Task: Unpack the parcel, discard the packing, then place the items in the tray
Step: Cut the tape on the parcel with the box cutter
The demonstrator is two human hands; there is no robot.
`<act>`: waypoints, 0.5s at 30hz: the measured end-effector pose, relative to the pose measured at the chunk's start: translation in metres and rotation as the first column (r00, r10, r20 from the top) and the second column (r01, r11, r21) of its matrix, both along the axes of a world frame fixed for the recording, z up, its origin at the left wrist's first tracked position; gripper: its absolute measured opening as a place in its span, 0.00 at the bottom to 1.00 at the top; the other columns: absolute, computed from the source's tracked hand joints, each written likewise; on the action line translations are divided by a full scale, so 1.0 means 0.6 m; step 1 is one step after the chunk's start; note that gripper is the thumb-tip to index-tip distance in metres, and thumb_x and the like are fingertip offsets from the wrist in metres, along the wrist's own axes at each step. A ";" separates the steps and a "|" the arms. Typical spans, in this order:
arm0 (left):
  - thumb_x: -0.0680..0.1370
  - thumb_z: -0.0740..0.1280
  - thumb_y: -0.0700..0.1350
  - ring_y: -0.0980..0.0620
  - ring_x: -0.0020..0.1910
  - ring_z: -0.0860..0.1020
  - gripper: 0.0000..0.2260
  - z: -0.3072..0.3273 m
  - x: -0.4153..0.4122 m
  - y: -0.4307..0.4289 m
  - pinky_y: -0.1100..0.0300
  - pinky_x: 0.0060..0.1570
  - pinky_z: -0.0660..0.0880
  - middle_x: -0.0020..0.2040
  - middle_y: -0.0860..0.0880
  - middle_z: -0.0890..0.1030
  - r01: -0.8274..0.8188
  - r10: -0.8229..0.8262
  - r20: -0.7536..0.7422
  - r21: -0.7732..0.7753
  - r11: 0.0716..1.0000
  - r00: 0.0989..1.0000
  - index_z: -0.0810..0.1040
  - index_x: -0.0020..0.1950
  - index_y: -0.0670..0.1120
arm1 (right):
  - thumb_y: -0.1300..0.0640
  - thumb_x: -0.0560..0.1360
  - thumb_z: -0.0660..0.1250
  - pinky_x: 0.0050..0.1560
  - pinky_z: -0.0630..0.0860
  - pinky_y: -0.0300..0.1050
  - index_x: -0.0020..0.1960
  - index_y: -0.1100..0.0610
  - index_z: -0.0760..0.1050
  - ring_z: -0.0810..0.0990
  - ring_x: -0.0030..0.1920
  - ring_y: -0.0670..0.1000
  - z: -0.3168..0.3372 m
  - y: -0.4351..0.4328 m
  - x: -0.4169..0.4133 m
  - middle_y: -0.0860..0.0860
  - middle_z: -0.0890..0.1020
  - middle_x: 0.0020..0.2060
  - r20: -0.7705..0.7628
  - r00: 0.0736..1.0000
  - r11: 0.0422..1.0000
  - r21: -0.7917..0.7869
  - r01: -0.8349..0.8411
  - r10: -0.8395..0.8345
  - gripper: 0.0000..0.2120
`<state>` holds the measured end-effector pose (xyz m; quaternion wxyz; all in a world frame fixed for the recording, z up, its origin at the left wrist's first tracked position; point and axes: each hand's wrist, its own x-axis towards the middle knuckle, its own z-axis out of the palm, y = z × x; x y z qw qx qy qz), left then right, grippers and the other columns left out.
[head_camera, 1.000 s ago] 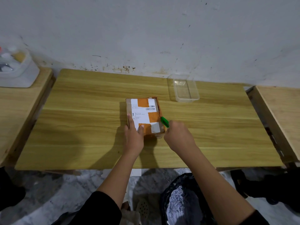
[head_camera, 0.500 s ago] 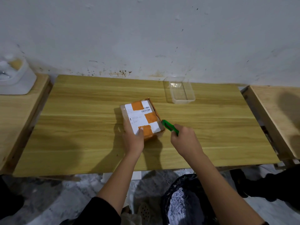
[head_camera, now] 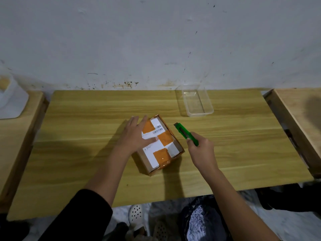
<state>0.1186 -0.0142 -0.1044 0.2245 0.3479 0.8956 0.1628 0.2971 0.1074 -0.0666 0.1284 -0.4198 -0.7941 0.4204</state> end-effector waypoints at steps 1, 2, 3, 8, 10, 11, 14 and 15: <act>0.68 0.64 0.67 0.46 0.76 0.48 0.44 -0.004 -0.008 0.003 0.44 0.71 0.52 0.77 0.48 0.50 0.078 -0.079 -0.004 -0.058 0.995 0.997 0.43 0.75 0.57 | 0.62 0.77 0.59 0.24 0.64 0.33 0.60 0.56 0.76 0.69 0.28 0.46 -0.002 0.004 -0.004 0.55 0.77 0.32 -0.011 1.000 1.000 -0.012 0.012 -0.012 0.14; 0.68 0.63 0.69 0.46 0.76 0.51 0.44 -0.007 -0.015 0.005 0.43 0.70 0.55 0.77 0.48 0.52 0.127 -0.127 0.004 -0.092 0.988 0.992 0.42 0.75 0.58 | 0.62 0.77 0.59 0.24 0.64 0.33 0.59 0.55 0.76 0.69 0.29 0.47 -0.003 0.007 -0.008 0.56 0.78 0.33 -0.018 1.000 1.000 -0.023 0.021 -0.021 0.14; 0.67 0.62 0.70 0.45 0.74 0.55 0.44 -0.010 -0.021 0.005 0.44 0.68 0.60 0.77 0.49 0.55 0.150 -0.149 0.016 -0.111 0.982 0.989 0.41 0.74 0.60 | 0.62 0.77 0.59 0.25 0.64 0.33 0.59 0.55 0.77 0.70 0.29 0.47 -0.004 0.010 -0.010 0.58 0.79 0.34 -0.020 0.999 0.999 -0.031 0.027 -0.027 0.13; 0.72 0.56 0.69 0.39 0.69 0.62 0.38 -0.008 -0.005 0.007 0.46 0.64 0.64 0.73 0.42 0.60 -0.070 0.069 -0.009 -0.135 0.988 0.998 0.41 0.75 0.57 | 0.62 0.77 0.59 0.22 0.62 0.32 0.56 0.54 0.78 0.65 0.24 0.44 -0.005 0.021 -0.017 0.52 0.73 0.28 -0.043 0.997 0.997 -0.048 0.055 -0.057 0.12; 0.74 0.56 0.66 0.37 0.69 0.62 0.36 -0.003 0.009 0.008 0.46 0.64 0.64 0.72 0.38 0.60 -0.318 0.322 0.027 -0.086 0.944 0.946 0.44 0.76 0.54 | 0.62 0.77 0.59 0.22 0.63 0.32 0.56 0.54 0.78 0.66 0.24 0.44 -0.002 0.021 -0.017 0.52 0.72 0.28 -0.049 0.997 0.998 -0.034 0.061 -0.063 0.12; 0.75 0.56 0.65 0.37 0.68 0.64 0.35 -0.003 0.015 0.005 0.46 0.62 0.66 0.71 0.37 0.61 -0.397 0.400 0.036 -0.072 0.915 0.916 0.45 0.76 0.53 | 0.61 0.77 0.59 0.22 0.63 0.32 0.57 0.54 0.77 0.66 0.25 0.45 -0.001 0.019 -0.017 0.53 0.73 0.29 -0.050 0.997 0.998 -0.032 0.058 -0.059 0.12; 0.75 0.57 0.64 0.38 0.62 0.71 0.34 -0.011 0.033 -0.014 0.49 0.54 0.72 0.67 0.37 0.66 -0.472 0.470 0.099 -0.001 0.881 0.877 0.47 0.76 0.54 | 0.61 0.78 0.59 0.23 0.64 0.34 0.58 0.55 0.77 0.68 0.26 0.46 0.002 0.011 -0.017 0.55 0.76 0.32 -0.045 0.998 0.999 -0.033 0.030 -0.031 0.12; 0.75 0.58 0.63 0.38 0.61 0.71 0.34 -0.017 0.040 -0.019 0.49 0.54 0.72 0.67 0.38 0.66 -0.487 0.478 0.142 0.036 0.873 0.867 0.47 0.75 0.55 | 0.62 0.78 0.59 0.24 0.65 0.35 0.57 0.55 0.77 0.68 0.26 0.46 0.002 0.007 -0.017 0.55 0.76 0.32 -0.039 0.999 1.000 -0.026 0.018 -0.019 0.12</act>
